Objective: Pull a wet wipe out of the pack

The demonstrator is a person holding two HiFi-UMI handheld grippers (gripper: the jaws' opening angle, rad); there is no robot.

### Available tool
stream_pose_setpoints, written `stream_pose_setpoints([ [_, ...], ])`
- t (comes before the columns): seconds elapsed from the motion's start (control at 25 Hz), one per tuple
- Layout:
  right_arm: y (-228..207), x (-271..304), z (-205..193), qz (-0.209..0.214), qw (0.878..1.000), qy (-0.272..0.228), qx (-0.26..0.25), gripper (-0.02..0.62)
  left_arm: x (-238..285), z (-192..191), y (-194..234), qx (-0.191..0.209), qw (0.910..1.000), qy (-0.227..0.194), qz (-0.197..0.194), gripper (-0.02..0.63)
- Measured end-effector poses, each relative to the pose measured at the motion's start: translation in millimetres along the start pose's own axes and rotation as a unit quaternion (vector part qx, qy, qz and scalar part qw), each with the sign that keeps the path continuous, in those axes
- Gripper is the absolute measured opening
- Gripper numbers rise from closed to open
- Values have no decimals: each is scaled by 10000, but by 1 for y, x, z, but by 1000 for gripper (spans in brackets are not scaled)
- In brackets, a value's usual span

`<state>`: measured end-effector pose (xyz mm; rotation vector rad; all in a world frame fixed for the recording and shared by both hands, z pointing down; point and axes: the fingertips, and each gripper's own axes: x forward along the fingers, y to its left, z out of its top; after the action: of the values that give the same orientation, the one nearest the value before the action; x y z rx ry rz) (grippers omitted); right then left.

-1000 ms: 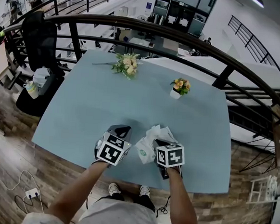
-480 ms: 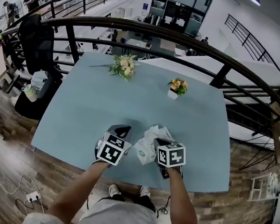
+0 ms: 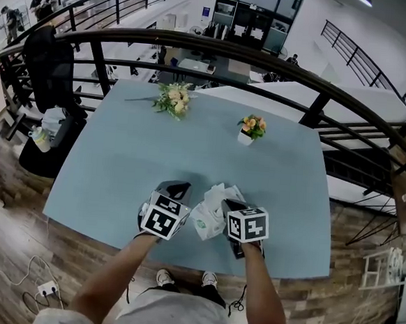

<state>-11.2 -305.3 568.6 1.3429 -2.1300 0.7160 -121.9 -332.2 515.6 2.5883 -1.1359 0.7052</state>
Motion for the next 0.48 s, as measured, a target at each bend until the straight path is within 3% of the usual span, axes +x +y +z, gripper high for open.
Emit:
stream_pose_setpoints([
  [0.48, -7, -6, 15, 175, 9997, -157, -75, 8, 7, 13, -6, -15, 9999, -44, 104, -5],
])
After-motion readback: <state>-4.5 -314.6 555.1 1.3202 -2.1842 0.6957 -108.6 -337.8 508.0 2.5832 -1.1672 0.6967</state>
